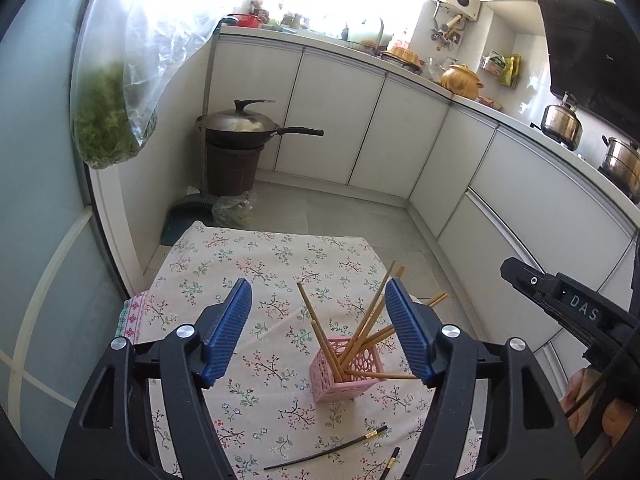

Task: Organize utensils
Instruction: 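Lower the chopstick into the pink holder and open the right tool, then pull both open tools back from the pink holder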

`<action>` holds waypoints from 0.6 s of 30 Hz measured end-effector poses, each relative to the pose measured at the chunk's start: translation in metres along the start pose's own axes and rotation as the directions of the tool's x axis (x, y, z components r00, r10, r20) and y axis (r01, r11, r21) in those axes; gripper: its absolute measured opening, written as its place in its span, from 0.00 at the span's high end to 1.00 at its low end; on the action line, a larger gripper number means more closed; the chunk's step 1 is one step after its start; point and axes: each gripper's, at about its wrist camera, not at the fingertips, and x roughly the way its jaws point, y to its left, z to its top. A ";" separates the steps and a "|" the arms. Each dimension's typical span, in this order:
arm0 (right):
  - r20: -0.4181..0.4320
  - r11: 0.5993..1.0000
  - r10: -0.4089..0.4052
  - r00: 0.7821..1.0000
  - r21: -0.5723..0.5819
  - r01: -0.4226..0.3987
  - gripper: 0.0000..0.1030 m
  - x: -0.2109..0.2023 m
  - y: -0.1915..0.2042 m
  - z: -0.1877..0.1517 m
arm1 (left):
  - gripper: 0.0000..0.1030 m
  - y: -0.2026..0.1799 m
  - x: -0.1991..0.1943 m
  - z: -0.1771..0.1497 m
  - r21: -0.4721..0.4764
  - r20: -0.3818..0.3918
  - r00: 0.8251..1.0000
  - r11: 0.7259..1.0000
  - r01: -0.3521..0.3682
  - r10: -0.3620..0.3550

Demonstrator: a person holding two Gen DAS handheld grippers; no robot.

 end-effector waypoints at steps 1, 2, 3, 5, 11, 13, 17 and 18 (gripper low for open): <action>0.006 1.000 -0.003 1.000 -0.008 0.003 0.67 -0.003 0.000 -0.003 | 0.32 -0.001 -0.001 -0.001 0.004 0.001 1.000 1.000 -0.001 0.001; 0.009 1.000 -0.007 1.000 -0.017 0.007 0.67 -0.006 0.000 -0.006 | 0.30 -0.003 -0.001 -0.001 0.008 0.001 1.000 1.000 -0.003 0.003; 0.010 1.000 -0.008 1.000 -0.023 0.008 0.65 -0.008 0.000 -0.008 | 0.28 -0.004 -0.001 -0.002 0.014 0.002 1.000 1.000 -0.007 0.007; 0.003 0.999 -0.015 1.000 -0.037 0.015 0.60 -0.010 -0.001 -0.014 | 0.27 -0.006 -0.001 -0.004 0.026 0.001 1.000 1.000 -0.017 0.017; -0.008 0.998 -0.040 0.999 -0.048 0.040 0.42 -0.021 -0.011 -0.035 | 0.20 -0.011 -0.004 -0.014 0.058 -0.006 0.999 0.998 -0.037 0.038; -0.025 0.998 -0.049 0.999 -0.039 0.048 0.35 -0.023 -0.018 -0.045 | 0.15 -0.012 -0.008 -0.019 0.065 -0.005 0.999 0.997 -0.044 0.044; -0.049 0.998 -0.055 0.997 0.013 0.056 0.20 -0.030 -0.038 -0.063 | 0.07 -0.011 -0.008 -0.032 0.077 -0.031 0.998 0.995 -0.056 0.059; -0.056 0.998 -0.055 0.997 0.030 0.057 0.18 -0.032 -0.043 -0.069 | 0.07 -0.009 -0.006 -0.035 0.081 -0.042 0.997 0.995 -0.060 0.063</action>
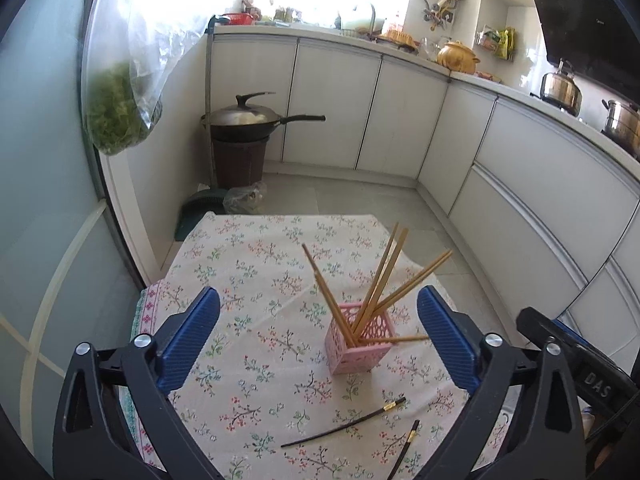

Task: Organize utensils
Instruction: 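Pull both open tools back from the pink holder, then lower the left tool onto one black gold-banded chopstick and close while the right tool closes on the other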

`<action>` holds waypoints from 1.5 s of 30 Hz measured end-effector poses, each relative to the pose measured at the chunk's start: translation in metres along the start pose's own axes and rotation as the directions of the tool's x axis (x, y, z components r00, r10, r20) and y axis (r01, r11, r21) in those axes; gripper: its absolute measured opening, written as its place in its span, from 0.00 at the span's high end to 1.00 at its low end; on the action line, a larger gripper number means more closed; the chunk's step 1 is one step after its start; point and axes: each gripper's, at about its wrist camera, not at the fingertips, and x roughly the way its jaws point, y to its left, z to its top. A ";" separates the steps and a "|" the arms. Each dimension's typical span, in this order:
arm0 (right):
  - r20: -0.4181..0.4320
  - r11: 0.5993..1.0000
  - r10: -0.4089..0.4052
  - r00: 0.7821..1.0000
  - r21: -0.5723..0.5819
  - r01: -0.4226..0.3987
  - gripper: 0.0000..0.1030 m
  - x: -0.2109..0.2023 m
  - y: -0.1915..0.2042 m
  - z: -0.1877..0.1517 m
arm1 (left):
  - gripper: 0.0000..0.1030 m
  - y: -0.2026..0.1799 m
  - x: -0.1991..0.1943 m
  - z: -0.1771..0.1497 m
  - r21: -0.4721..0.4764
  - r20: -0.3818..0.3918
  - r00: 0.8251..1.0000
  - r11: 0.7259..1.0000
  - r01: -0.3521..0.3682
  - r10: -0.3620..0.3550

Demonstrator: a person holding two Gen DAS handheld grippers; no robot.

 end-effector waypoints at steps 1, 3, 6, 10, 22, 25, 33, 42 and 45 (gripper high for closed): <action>-0.006 1.000 0.002 1.000 0.012 -0.002 0.14 -0.001 -0.004 -0.005 | 0.07 0.000 0.003 -0.004 0.007 -0.017 1.000 1.000 -0.005 0.005; -0.025 0.999 0.012 1.000 0.035 -0.011 0.12 -0.003 -0.013 -0.017 | 0.07 0.000 0.010 -0.012 0.029 -0.064 0.998 1.000 -0.008 0.010; -0.062 0.998 0.013 0.998 0.061 -0.010 0.09 -0.006 -0.031 -0.039 | 0.07 -0.001 0.028 -0.027 0.072 -0.162 0.987 0.997 0.008 0.004; -0.140 0.990 0.013 0.990 0.140 0.007 0.08 -0.003 -0.066 -0.079 | 0.07 -0.013 0.067 -0.059 0.167 -0.367 0.930 0.982 0.087 -0.020; -0.299 0.925 0.009 0.954 0.366 0.106 0.08 0.013 -0.151 -0.130 | 0.26 -0.092 0.144 -0.154 0.488 -0.527 0.848 0.834 0.257 0.047; -0.314 0.918 0.013 0.949 0.380 0.113 0.08 0.014 -0.158 -0.133 | 0.35 -0.094 0.166 -0.166 0.488 -0.527 0.848 0.835 0.253 0.051; -0.350 0.899 0.031 0.936 0.419 0.126 0.08 0.018 -0.173 -0.138 | 0.42 -0.115 0.189 -0.181 0.481 -0.542 0.840 0.820 0.311 0.000; -0.383 0.894 0.030 0.923 0.424 0.147 0.08 0.025 -0.177 -0.143 | 0.82 -0.119 0.183 -0.183 0.473 -0.589 0.808 0.798 0.373 -0.029; -0.418 0.907 0.028 0.908 0.392 0.153 0.08 0.034 -0.168 -0.146 | 0.93 -0.108 0.175 -0.186 0.467 -0.600 0.800 0.808 0.357 -0.007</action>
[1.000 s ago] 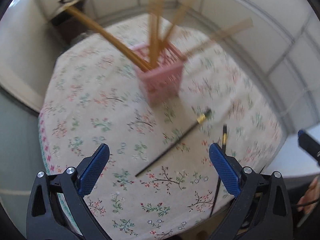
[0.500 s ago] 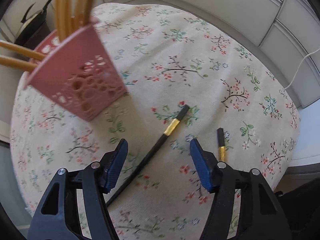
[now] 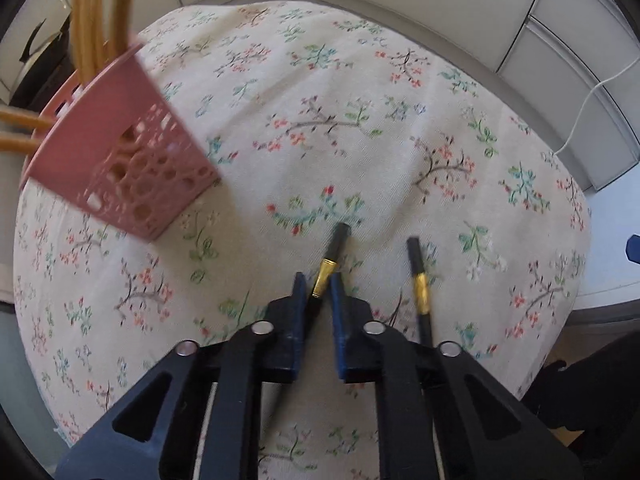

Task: Organize utensils
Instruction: 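Lower the left tool onto one black gold-banded chopstick and close while the right tool closes on the other, then lift both black chopsticks upright with both tools and carry them over the pink holder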

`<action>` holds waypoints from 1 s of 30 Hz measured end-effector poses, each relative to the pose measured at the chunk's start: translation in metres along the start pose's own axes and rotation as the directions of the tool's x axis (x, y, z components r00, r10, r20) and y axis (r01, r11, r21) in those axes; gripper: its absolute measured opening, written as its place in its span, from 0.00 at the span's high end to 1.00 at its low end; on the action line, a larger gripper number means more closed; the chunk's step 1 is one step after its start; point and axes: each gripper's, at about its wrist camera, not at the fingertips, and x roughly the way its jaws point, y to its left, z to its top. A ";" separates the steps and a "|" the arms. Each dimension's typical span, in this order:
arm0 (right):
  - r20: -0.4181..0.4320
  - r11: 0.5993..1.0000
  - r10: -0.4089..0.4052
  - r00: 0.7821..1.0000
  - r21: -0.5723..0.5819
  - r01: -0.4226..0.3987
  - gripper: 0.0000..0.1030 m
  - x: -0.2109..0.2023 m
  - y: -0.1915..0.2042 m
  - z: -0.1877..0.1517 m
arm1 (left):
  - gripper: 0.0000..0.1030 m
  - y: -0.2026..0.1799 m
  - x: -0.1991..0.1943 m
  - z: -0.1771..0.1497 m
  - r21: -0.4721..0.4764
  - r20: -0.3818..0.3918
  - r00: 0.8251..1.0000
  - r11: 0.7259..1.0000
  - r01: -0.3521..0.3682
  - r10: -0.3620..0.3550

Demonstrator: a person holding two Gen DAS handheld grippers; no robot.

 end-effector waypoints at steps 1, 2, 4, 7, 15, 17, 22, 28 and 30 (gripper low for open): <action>-0.008 1.000 -0.012 1.000 -0.015 0.012 0.08 0.004 0.004 -0.001 | 0.94 0.003 -0.001 -0.003 -0.017 -0.011 1.000 1.000 -0.008 0.008; -0.012 0.999 -0.022 1.000 -0.025 0.021 0.08 0.008 0.008 -0.003 | 0.94 0.007 -0.003 -0.007 -0.035 -0.021 1.000 0.999 -0.011 0.010; -0.029 0.999 -0.034 0.999 -0.040 0.033 0.08 0.020 0.017 -0.004 | 0.94 0.013 -0.012 -0.013 -0.053 -0.030 0.999 0.998 -0.045 0.044; -0.076 0.997 -0.052 0.996 -0.063 0.048 0.08 0.043 0.035 -0.001 | 0.94 0.022 -0.043 -0.022 -0.089 0.005 0.998 0.994 -0.065 0.066; -0.153 0.988 -0.113 0.982 -0.119 0.095 0.18 0.103 0.077 0.003 | 0.94 0.049 -0.129 -0.046 -0.245 0.216 0.974 0.970 -0.008 0.063; -0.176 0.986 -0.132 0.975 -0.125 0.111 0.26 0.119 0.081 0.002 | 0.94 0.054 -0.139 -0.048 -0.264 0.252 0.964 0.964 -0.009 0.078; -0.106 0.962 -0.185 0.977 -0.225 0.158 0.66 0.124 0.099 -0.002 | 0.94 0.066 -0.157 -0.044 -0.303 0.310 0.945 0.953 -0.009 0.108; -0.093 0.979 -0.122 0.988 -0.176 0.104 0.91 0.113 0.086 -0.002 | 0.94 0.065 -0.174 -0.042 -0.321 0.364 0.922 0.947 -0.009 0.132; -0.071 0.983 -0.083 0.994 -0.167 0.070 0.92 0.096 0.081 -0.003 | 0.94 0.063 -0.177 -0.043 -0.319 0.375 0.916 0.948 -0.014 0.140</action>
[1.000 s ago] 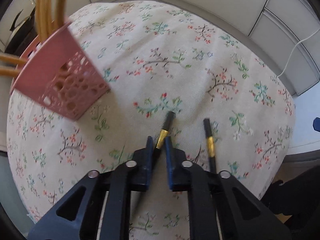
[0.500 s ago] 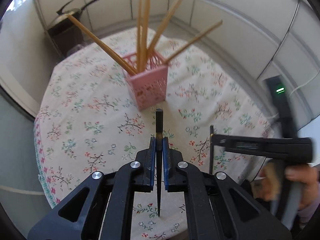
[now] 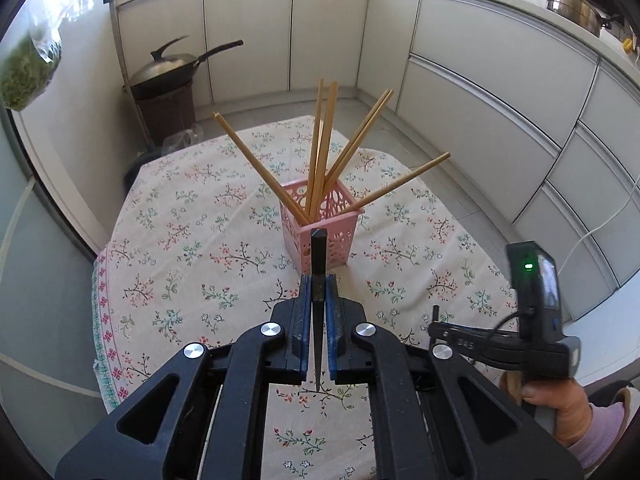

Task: Organize utensils
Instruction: 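Lift both black chopsticks upright with both tools and carry them over the pink holder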

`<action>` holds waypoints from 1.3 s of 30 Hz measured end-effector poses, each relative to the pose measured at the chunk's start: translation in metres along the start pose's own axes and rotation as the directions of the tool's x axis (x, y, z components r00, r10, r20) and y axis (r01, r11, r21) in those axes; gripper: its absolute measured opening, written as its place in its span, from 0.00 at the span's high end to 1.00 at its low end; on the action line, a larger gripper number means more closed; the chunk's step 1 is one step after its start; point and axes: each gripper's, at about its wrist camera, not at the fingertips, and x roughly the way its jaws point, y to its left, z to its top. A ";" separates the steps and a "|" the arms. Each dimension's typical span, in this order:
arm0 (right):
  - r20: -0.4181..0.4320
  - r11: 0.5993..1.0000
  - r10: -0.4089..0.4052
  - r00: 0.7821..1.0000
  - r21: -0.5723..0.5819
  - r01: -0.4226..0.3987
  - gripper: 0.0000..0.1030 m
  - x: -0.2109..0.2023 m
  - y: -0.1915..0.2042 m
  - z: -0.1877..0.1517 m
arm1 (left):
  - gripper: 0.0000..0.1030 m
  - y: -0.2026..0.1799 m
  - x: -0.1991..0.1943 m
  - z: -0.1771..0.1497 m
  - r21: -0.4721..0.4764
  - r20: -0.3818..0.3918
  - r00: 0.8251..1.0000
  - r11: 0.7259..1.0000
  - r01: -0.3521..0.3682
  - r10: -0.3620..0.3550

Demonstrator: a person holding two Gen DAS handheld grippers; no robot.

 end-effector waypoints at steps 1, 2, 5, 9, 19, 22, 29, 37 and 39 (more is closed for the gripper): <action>0.014 1.000 0.015 1.000 -0.004 -0.015 0.93 -0.008 0.001 -0.002 | 0.94 -0.001 -0.002 0.000 0.002 0.007 1.000 1.000 -0.002 0.002; 0.032 1.000 0.029 0.999 -0.013 -0.028 0.93 -0.017 0.003 -0.003 | 0.94 -0.001 -0.003 0.000 0.003 0.012 1.000 1.000 -0.006 0.006; 0.114 0.996 0.064 0.991 -0.068 -0.056 0.93 -0.054 0.012 -0.012 | 0.94 -0.002 -0.008 0.000 0.006 0.031 0.999 0.999 -0.032 0.032; 0.236 0.985 0.131 0.963 -0.143 -0.099 0.93 -0.105 0.023 -0.025 | 0.94 -0.003 -0.016 -0.001 0.014 0.059 0.997 0.999 -0.048 0.047; 0.364 0.954 0.230 0.902 -0.268 -0.135 0.93 -0.166 0.043 -0.045 | 0.94 -0.002 -0.026 0.001 0.000 0.094 0.993 0.998 -0.066 0.066; 0.372 0.947 0.256 0.892 -0.282 -0.155 0.93 -0.175 0.045 -0.047 | 0.94 0.001 -0.034 0.004 -0.018 0.116 0.992 0.998 -0.054 0.055; 0.390 0.935 0.304 0.869 -0.295 -0.195 0.93 -0.197 0.040 -0.048 | 0.94 0.013 -0.069 0.026 -0.087 0.231 0.972 0.996 -0.013 0.033; 0.399 0.937 0.320 0.859 -0.266 -0.226 0.93 -0.199 0.022 -0.036 | 0.94 0.014 -0.081 0.056 -0.129 0.297 0.954 0.992 0.007 0.032; 0.400 0.939 0.320 0.859 -0.254 -0.232 0.93 -0.197 0.017 -0.032 | 0.94 0.013 -0.081 0.065 -0.138 0.311 0.950 0.990 0.016 0.028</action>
